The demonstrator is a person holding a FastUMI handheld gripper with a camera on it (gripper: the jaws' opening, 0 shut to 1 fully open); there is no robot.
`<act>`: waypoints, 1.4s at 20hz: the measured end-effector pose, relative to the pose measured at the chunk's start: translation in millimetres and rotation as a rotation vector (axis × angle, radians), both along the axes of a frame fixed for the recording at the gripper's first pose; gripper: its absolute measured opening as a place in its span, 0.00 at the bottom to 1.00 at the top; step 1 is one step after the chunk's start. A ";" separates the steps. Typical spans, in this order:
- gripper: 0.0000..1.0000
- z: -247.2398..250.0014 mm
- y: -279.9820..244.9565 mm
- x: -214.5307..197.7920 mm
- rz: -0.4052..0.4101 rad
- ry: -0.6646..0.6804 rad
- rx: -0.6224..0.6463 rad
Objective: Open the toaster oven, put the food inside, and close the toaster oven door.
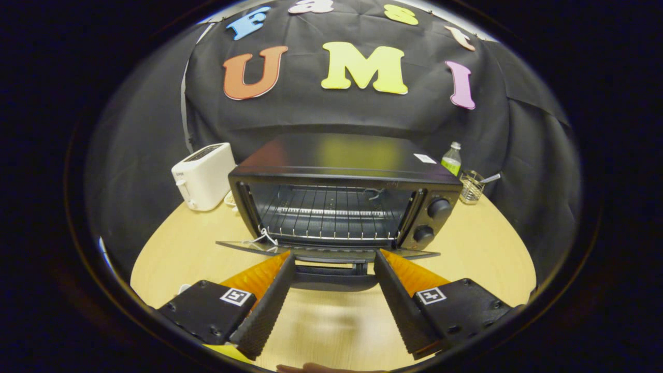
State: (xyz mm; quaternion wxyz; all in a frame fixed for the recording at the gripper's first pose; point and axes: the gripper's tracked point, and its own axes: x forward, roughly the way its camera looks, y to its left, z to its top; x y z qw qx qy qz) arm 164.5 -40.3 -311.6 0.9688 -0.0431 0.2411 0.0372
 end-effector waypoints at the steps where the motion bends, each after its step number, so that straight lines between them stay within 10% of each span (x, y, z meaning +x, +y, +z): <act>1: 1.00 -5.0 -0.3 -4.3 0.010 0.007 0.000; 14: 0.97 -40.2 -16.1 -49.9 0.075 0.130 0.140; 28: 0.96 -1.3 107.7 -118.0 0.465 0.255 0.246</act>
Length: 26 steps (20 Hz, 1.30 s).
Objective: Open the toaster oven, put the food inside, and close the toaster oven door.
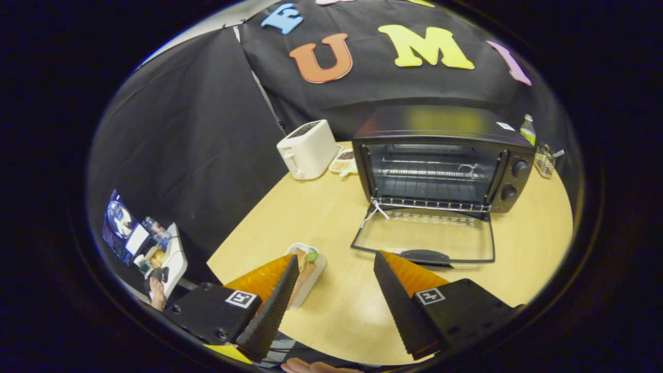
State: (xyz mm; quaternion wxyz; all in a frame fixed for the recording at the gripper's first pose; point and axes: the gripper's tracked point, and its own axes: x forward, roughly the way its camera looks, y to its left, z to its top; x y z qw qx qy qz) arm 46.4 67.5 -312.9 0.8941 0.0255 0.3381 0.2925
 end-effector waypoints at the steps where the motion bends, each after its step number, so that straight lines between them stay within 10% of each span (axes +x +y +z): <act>1: 0.96 -3.2 8.8 -3.8 0.017 0.034 0.007; 14: 0.92 -63.1 52.1 -18.3 0.068 0.454 0.009; 21: 0.45 -61.4 57.9 -20.4 0.096 0.508 0.103; 26: 0.41 -40.7 54.4 -24.4 0.065 0.529 0.200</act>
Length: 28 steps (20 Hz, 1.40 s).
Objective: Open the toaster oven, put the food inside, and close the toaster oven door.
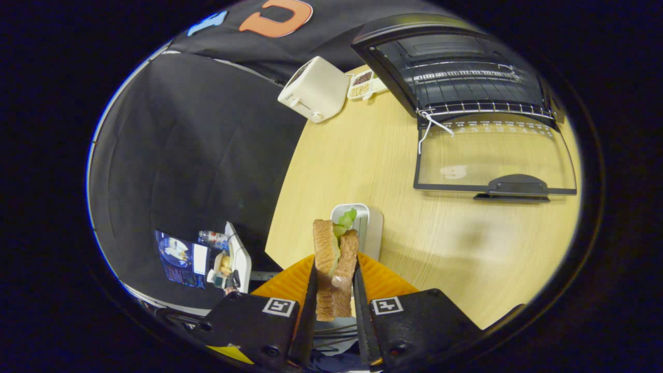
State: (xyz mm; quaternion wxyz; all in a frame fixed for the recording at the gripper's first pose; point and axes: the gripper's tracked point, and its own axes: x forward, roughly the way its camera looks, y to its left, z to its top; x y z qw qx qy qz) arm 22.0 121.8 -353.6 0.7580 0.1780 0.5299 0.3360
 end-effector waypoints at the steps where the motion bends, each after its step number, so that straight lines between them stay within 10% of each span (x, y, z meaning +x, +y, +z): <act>1: 0.39 7.4 0.5 -0.3 -0.009 -0.003 0.024; 12: 0.38 115.3 -40.7 60.5 -0.321 -0.177 0.438; 28: 0.38 61.9 -132.5 204.9 -0.854 -0.269 0.622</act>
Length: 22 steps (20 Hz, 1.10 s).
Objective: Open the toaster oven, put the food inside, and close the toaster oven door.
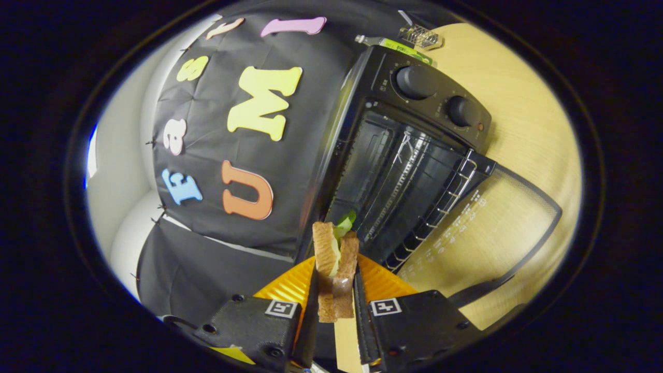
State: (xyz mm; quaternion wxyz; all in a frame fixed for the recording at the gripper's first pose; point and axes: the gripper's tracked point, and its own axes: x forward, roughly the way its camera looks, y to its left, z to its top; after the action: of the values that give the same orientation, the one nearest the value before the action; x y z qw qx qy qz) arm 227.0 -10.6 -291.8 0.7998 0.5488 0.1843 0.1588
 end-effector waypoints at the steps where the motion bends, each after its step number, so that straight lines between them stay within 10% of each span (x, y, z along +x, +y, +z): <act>1: 0.38 -4.3 -2.9 12.3 -0.046 -0.002 -0.013; 16: 0.40 -36.2 10.3 93.4 -0.233 -0.045 -0.071; 22: 0.58 -37.2 9.3 88.1 -0.250 0.015 -0.211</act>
State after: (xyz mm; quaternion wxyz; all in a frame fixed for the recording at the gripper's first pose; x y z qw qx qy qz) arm 315.0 -1.3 -329.0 0.8650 0.4817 0.1361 0.0339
